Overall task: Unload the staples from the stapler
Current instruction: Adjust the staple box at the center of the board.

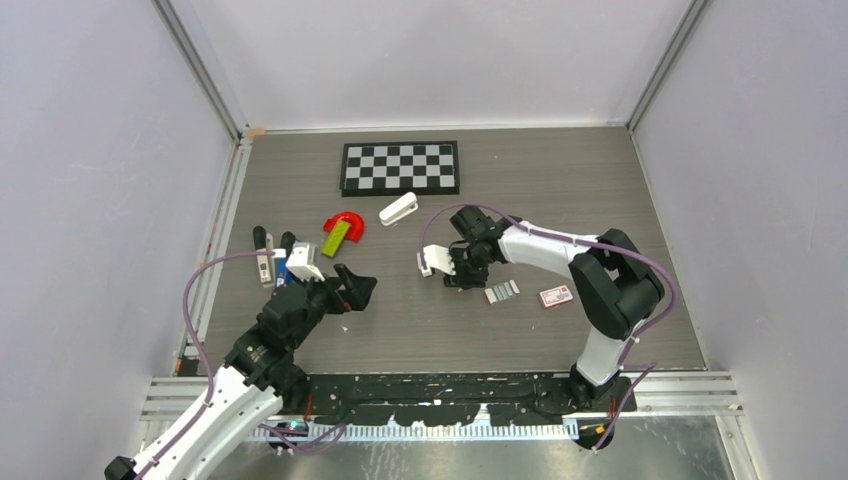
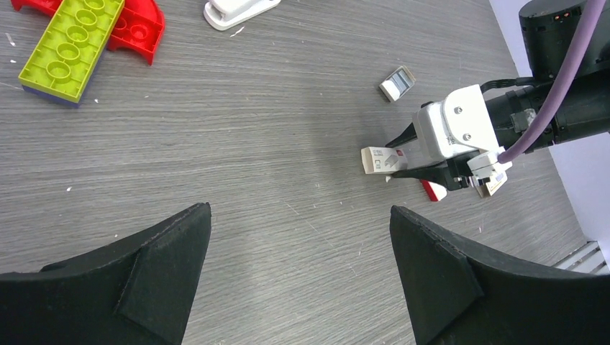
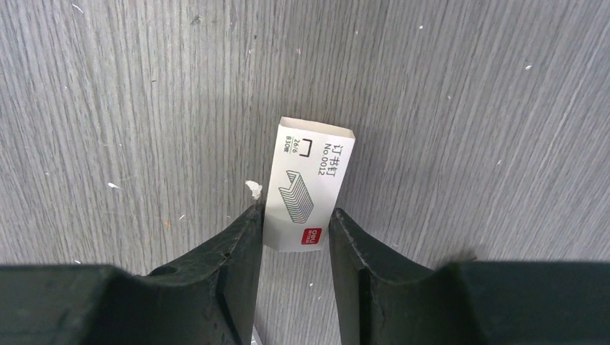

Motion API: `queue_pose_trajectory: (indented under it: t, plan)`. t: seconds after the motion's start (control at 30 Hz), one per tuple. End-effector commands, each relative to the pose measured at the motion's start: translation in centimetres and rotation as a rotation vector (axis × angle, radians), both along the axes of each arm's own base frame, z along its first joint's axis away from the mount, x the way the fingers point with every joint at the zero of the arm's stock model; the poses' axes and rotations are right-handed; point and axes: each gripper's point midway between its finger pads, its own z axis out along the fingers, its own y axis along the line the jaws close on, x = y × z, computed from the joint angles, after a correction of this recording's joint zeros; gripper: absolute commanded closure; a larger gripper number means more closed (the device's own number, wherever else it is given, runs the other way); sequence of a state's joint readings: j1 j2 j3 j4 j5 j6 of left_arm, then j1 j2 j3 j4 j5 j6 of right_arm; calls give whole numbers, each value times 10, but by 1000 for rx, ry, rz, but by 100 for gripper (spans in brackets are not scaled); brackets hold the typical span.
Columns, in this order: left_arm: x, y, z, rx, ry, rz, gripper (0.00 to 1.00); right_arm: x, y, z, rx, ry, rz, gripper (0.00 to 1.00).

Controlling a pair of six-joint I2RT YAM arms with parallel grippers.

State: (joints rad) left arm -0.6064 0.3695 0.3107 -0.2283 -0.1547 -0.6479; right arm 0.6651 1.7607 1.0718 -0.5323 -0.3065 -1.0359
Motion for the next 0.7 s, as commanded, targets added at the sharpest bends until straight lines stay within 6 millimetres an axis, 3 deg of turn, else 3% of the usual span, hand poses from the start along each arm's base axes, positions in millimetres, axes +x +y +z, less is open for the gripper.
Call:
queue_pose_trajectory:
  t: [0.0, 0.43, 0.53, 0.67]
  plan:
    - [4, -4, 11, -33, -38, -8, 4, 8, 1, 0, -5, -74, 23, 58]
    - [1, -5, 7, -39, -33, -14, 4, 8, 2, -1, -20, -96, 43, 56]
    - [0, -6, 7, -39, -32, -24, 4, 8, 5, 7, 14, -70, 17, 43]
    - [0, -9, 9, -27, -39, -48, 3, 7, 9, 33, 100, -45, -15, 26]
